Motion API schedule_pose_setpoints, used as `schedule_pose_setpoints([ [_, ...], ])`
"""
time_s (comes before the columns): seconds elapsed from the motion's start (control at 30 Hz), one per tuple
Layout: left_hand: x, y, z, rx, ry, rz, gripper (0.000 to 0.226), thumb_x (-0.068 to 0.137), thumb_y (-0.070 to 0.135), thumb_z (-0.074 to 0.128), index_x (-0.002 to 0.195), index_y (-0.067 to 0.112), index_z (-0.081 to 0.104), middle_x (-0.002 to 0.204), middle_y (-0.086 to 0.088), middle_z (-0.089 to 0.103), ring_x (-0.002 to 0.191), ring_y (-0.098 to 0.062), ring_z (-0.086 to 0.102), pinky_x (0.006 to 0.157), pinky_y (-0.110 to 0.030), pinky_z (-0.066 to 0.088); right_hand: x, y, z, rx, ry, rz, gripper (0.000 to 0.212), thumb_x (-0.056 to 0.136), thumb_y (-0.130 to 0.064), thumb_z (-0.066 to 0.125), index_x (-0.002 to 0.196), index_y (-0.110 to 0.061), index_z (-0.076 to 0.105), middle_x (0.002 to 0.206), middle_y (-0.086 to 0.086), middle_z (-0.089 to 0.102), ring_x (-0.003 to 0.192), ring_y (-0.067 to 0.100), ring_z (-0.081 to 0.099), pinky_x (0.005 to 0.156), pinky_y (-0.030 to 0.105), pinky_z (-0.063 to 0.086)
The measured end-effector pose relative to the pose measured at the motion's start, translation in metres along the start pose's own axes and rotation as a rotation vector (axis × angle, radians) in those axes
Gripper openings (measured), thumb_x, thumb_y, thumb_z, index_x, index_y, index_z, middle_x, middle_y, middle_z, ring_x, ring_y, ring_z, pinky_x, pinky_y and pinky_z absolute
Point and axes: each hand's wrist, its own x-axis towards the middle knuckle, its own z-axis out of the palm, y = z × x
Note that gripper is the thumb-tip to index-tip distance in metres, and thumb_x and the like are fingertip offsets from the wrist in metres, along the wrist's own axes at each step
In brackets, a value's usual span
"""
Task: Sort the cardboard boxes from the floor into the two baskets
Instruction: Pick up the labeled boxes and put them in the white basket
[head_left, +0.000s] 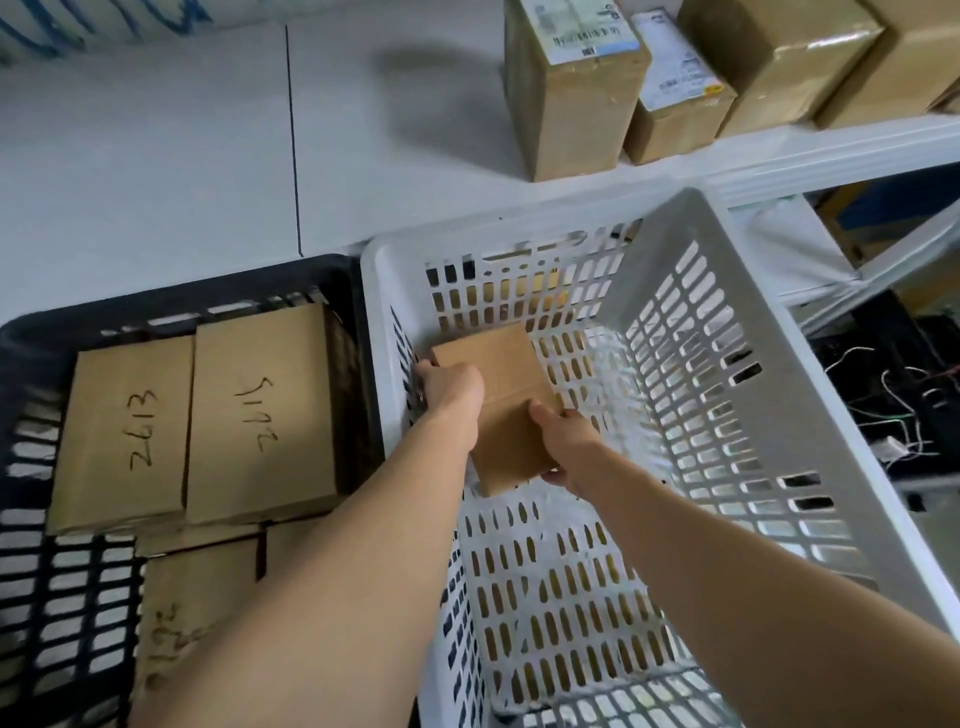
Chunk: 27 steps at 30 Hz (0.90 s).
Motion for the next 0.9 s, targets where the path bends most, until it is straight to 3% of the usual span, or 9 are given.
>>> schedule_pose_setpoints([
  [0.17, 0.008, 0.006, 0.001, -0.002, -0.015, -0.046, 0.041, 0.1, 0.012, 0.035, 0.139, 0.002, 0.042, 0.139, -0.017, 0.049, 0.12, -0.031, 0.052, 0.092, -0.038, 0.044, 0.009, -0.002, 0.018, -0.046, 0.032, -0.057, 0.047, 0.099, -0.027, 0.045, 0.145, -0.019, 0.035, 0.118, 0.006, 0.052, 0.092, 0.018, 0.05, 0.098, 0.042, 0.049],
  [0.27, 0.005, 0.006, -0.001, -0.037, 0.0, -0.076, 0.038, 0.1, 0.009, 0.032, 0.133, 0.0, 0.048, 0.104, -0.014, 0.058, 0.084, -0.024, 0.054, 0.071, -0.03, 0.043, 0.009, -0.008, 0.022, -0.042, 0.001, -0.042, 0.047, 0.099, -0.019, 0.041, 0.146, -0.022, 0.034, 0.106, 0.002, 0.049, 0.078, 0.014, 0.05, 0.096, 0.038, 0.05],
  [0.4, -0.002, 0.009, -0.003, -0.088, -0.011, -0.096, 0.04, 0.099, 0.007, 0.034, 0.138, 0.004, 0.045, 0.137, -0.012, 0.049, 0.125, -0.03, 0.047, 0.101, -0.036, 0.039, 0.002, -0.011, 0.019, -0.166, -0.03, -0.062, 0.053, 0.099, -0.018, 0.04, 0.149, -0.023, 0.025, 0.11, 0.002, 0.053, 0.109, 0.026, 0.056, 0.09, 0.033, 0.05],
  [0.5, -0.017, 0.014, -0.007, -0.048, -0.036, -0.046, 0.043, 0.098, 0.008, 0.042, 0.141, 0.007, 0.043, 0.134, -0.011, 0.051, 0.122, -0.028, 0.047, 0.097, -0.038, 0.039, -0.009, -0.018, 0.01, -0.275, 0.062, -0.161, 0.051, 0.099, -0.02, 0.041, 0.148, -0.014, 0.027, 0.138, 0.01, 0.047, 0.107, 0.023, 0.052, 0.076, 0.028, 0.038],
  [0.6, -0.043, 0.026, -0.014, -0.019, -0.074, 0.054, 0.033, 0.098, 0.011, 0.045, 0.13, 0.007, 0.052, 0.104, -0.003, 0.048, 0.098, -0.019, 0.044, 0.083, -0.032, 0.035, -0.028, -0.034, -0.001, -0.281, 0.13, -0.281, 0.045, 0.097, -0.023, 0.043, 0.14, -0.01, 0.043, 0.121, 0.011, 0.056, 0.095, 0.02, 0.053, 0.068, 0.021, 0.039],
  [0.7, -0.074, 0.041, -0.021, -0.031, -0.112, 0.198, 0.027, 0.098, 0.015, 0.047, 0.123, 0.011, 0.058, 0.104, 0.004, 0.047, 0.098, -0.013, 0.043, 0.085, -0.028, 0.033, -0.059, -0.053, -0.014, -0.172, 0.144, -0.427, 0.026, 0.096, -0.024, 0.046, 0.111, -0.01, 0.061, 0.084, 0.0, 0.058, 0.07, 0.017, 0.052, 0.054, 0.021, 0.038],
  [0.77, -0.098, 0.051, -0.026, -0.053, -0.135, 0.306, 0.019, 0.098, 0.015, 0.048, 0.11, 0.013, 0.062, 0.103, 0.006, 0.053, 0.101, -0.014, 0.047, 0.09, -0.03, 0.039, -0.088, -0.062, -0.024, -0.095, 0.132, -0.543, 0.018, 0.097, -0.025, 0.047, 0.084, -0.018, 0.058, 0.065, -0.006, 0.05, 0.055, 0.009, 0.043, 0.043, 0.016, 0.034],
  [0.83, -0.122, 0.059, -0.031, -0.069, -0.145, 0.428, 0.018, 0.097, 0.016, 0.048, 0.108, 0.015, 0.063, 0.108, 0.005, 0.058, 0.104, -0.013, 0.05, 0.093, -0.028, 0.041, -0.123, -0.067, -0.036, -0.026, 0.105, -0.654, 0.017, 0.098, -0.028, 0.048, 0.088, -0.019, 0.059, 0.068, -0.007, 0.054, 0.057, 0.005, 0.047, 0.041, 0.009, 0.035],
  [0.9, -0.144, 0.066, -0.034, -0.056, -0.17, 0.581, 0.025, 0.098, 0.019, 0.049, 0.119, 0.014, 0.06, 0.116, 0.003, 0.059, 0.106, -0.009, 0.052, 0.087, -0.019, 0.041, -0.155, -0.068, -0.05, 0.015, 0.079, -0.75, 0.029, 0.099, -0.033, 0.048, 0.114, -0.013, 0.062, 0.095, -0.004, 0.064, 0.081, 0.007, 0.057, 0.059, 0.006, 0.041],
])
